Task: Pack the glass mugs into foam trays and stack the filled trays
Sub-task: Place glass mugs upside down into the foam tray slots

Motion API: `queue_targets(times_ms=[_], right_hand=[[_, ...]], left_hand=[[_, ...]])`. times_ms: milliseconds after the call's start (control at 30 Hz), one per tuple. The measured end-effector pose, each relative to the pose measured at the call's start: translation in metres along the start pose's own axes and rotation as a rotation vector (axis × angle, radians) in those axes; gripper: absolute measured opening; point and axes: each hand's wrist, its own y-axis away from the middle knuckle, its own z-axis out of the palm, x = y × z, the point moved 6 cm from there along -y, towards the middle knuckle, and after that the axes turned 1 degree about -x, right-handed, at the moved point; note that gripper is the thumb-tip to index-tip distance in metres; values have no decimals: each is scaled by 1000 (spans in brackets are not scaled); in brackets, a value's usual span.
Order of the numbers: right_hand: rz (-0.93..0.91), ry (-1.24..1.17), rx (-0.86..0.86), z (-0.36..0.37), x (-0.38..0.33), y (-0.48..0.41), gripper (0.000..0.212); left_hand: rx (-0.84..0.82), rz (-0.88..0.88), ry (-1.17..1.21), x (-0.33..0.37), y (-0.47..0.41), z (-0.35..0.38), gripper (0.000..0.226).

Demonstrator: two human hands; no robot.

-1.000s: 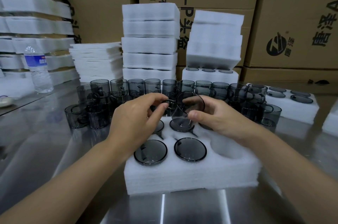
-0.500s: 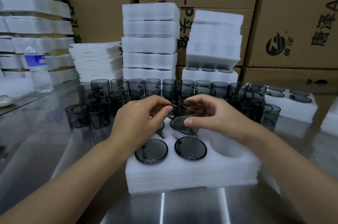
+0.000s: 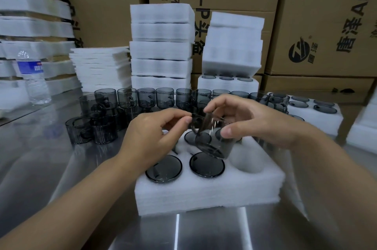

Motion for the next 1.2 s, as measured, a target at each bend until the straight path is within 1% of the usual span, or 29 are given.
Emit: queue_targets(times_ms=[67, 133, 200, 267, 467, 600, 833, 1033, 1100, 1133, 1200], right_hand=[[32, -42, -20, -7, 5, 3, 46], [50, -76, -32, -14, 9, 7, 42], [66, -72, -39, -21, 13, 13, 37], [103, -63, -58, -28, 18, 19, 38], [198, 65, -198, -25, 23, 27, 43], [228, 142, -221, -22, 27, 26, 49], [219, 193, -249, -23, 25, 26, 57], [307, 261, -299, -18, 30, 26, 60], [329, 280, -259, -20, 29, 28, 56], [315, 304, -190, -22, 26, 27, 51], [235, 339, 41, -28, 16, 18, 42]], left_hand=[[-21, -2, -17, 0, 0, 1, 36], [-45, 25, -57, 1, 0, 2, 35], [-66, 50, -94, 2, 0, 3, 36], [-89, 72, -120, 3, 1, 4, 36], [-140, 123, -131, 8, 1, 7, 34], [-158, 144, -118, 9, 1, 8, 33], [-161, 151, -112, 10, 1, 8, 32], [-165, 153, -117, 9, 2, 8, 33], [-163, 156, -115, 9, 2, 8, 33], [-163, 159, -117, 9, 1, 8, 33], [-164, 166, -125, 9, 1, 8, 33]])
